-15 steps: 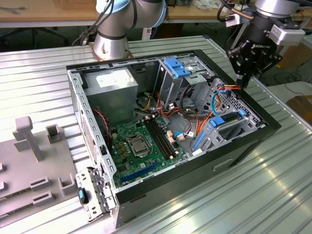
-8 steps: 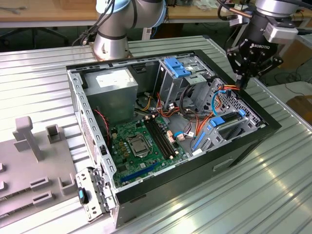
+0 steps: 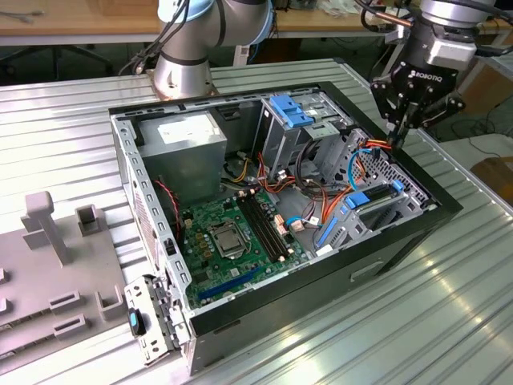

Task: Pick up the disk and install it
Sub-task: 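Insert the first disk wire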

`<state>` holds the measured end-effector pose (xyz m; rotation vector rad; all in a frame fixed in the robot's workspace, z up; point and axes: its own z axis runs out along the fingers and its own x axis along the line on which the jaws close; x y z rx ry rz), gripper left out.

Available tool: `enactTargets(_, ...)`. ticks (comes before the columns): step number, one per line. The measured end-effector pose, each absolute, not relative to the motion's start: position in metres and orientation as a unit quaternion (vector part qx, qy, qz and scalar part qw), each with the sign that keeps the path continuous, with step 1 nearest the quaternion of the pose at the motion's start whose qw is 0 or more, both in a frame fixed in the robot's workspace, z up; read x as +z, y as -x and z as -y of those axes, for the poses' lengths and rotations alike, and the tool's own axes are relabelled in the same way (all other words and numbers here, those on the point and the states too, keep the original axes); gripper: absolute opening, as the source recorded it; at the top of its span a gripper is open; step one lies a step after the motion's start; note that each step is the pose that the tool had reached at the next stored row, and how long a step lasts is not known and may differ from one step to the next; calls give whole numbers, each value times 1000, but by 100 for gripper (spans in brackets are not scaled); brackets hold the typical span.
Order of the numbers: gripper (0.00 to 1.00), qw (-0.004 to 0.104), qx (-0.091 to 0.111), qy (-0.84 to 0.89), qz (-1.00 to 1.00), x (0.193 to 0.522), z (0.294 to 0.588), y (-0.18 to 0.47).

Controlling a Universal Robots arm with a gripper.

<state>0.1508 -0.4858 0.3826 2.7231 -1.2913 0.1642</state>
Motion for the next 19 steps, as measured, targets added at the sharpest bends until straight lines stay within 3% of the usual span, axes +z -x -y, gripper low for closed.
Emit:
enactTargets(14, 16, 70, 44, -821, 565, 381, 488, -151)
enactTargets(16, 16, 62, 38, -818, 570, 381, 490, -151)
enactTargets(18, 16, 44, 25, -815, 578, 381, 490, -151)
enactTargets(19, 16, 43, 23, -810, 584, 381, 490, -151)
